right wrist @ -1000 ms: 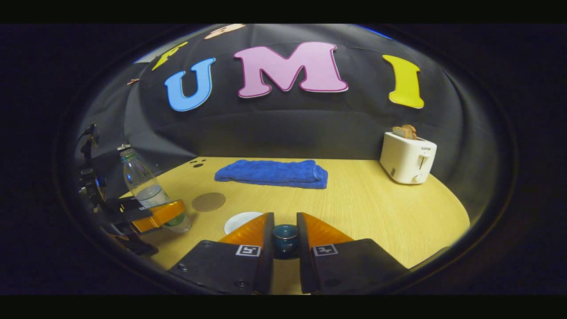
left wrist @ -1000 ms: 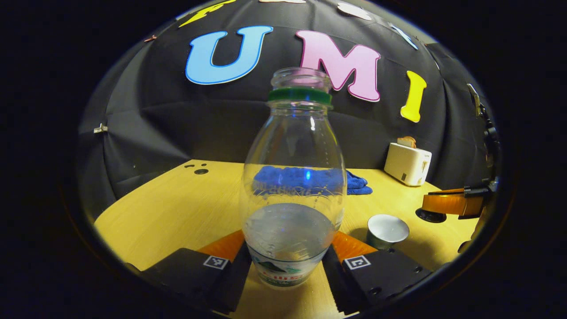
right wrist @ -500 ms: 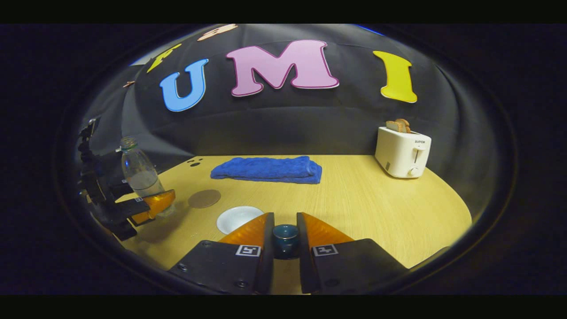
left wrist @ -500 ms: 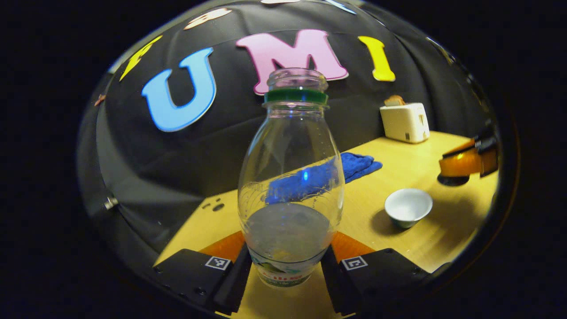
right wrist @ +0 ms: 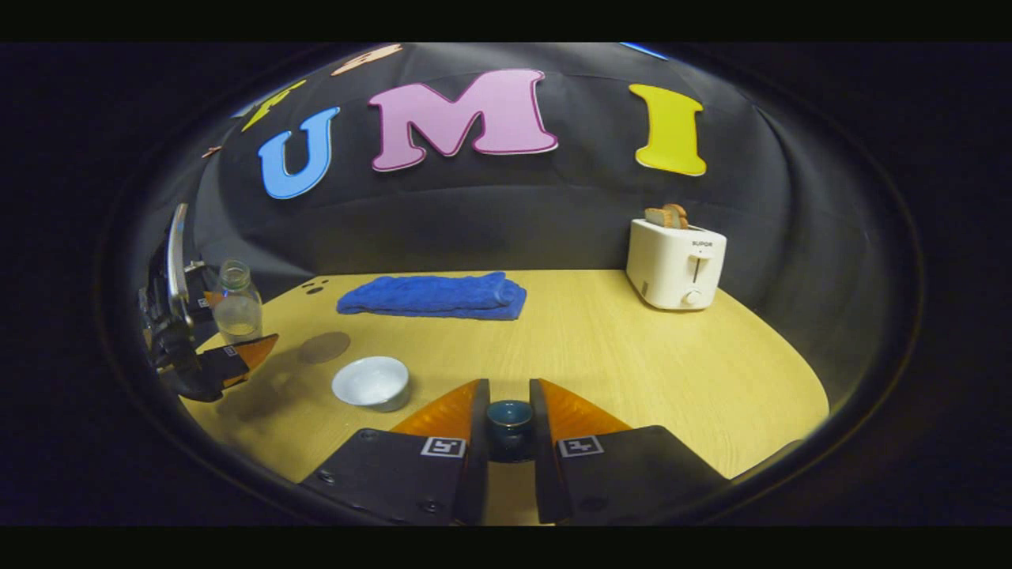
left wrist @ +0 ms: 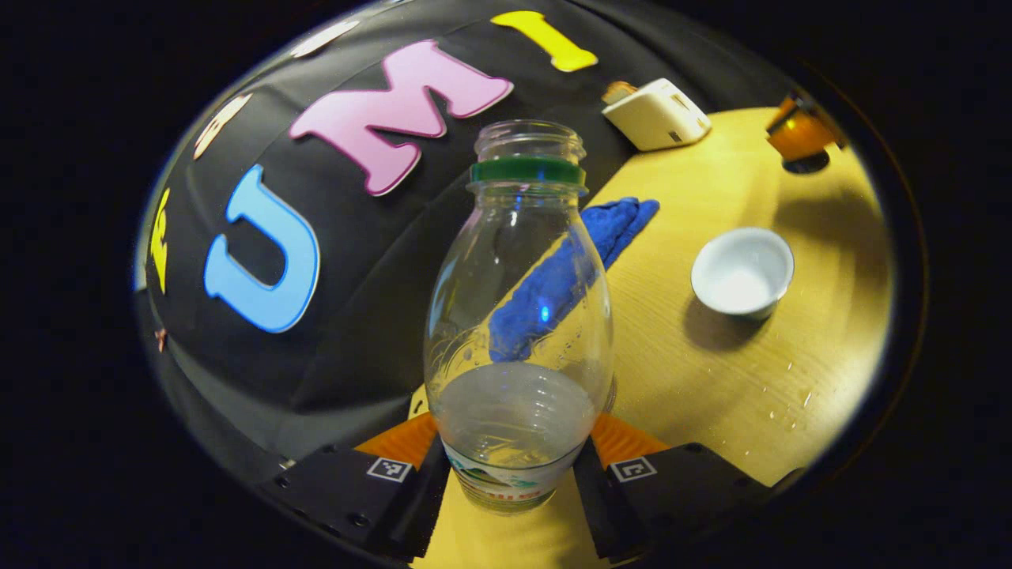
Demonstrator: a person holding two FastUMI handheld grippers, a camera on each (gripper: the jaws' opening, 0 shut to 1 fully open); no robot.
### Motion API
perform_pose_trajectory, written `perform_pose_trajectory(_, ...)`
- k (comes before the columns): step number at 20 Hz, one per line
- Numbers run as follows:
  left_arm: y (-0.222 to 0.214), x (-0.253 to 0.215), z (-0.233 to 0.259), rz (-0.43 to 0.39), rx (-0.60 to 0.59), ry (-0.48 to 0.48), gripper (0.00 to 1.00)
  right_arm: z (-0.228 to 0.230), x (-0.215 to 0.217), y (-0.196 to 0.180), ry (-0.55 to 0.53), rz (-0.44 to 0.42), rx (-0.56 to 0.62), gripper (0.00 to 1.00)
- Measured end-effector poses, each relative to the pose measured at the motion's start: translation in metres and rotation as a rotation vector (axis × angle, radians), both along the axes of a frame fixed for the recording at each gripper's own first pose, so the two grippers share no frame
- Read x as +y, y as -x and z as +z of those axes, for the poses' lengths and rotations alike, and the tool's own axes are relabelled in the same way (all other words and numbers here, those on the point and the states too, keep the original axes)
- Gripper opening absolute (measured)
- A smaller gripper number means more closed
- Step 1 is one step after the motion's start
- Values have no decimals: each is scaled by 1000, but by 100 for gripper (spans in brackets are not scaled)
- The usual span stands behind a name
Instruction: Open the teacup lid with one hand, grasp the water bottle and pour water into the teacup with the other hand; after pouring, place the water bottle on the coaster and then close the teacup lid.
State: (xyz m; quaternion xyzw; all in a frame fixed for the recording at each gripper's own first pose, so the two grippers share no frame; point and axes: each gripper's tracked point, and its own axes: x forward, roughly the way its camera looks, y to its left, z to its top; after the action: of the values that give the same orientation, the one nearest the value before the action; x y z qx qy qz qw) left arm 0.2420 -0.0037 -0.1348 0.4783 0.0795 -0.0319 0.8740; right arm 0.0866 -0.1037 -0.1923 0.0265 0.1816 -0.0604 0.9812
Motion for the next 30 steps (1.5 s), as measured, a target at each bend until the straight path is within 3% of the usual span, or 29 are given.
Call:
perform_pose_trajectory(12,-25,-19,-21,-71,51,-364,76,-15,-21,19,36,-18,30,28)
perform_pose_trajectory(16,-33,-25,-21,-100,47,-442,76,-19,-28,22,40,-27,38,25)
perform_pose_trajectory(18,-38,-26,-16,-119,29,-497,76,-21,-30,24,35,-32,41,32)
perform_pose_trajectory(20,-44,-29,-12,-136,17,-546,75,-24,-31,26,30,-36,48,32)
perform_pose_trajectory(21,-45,-28,-10,-143,8,-572,75,-24,-31,27,30,-38,51,22)
perform_pose_trajectory(22,-47,-29,-8,-150,2,-597,76,-26,-32,27,32,-38,52,28)
perform_pose_trajectory(30,-58,-31,-2,-180,-22,-726,76,-24,-21,30,32,-8,46,27)
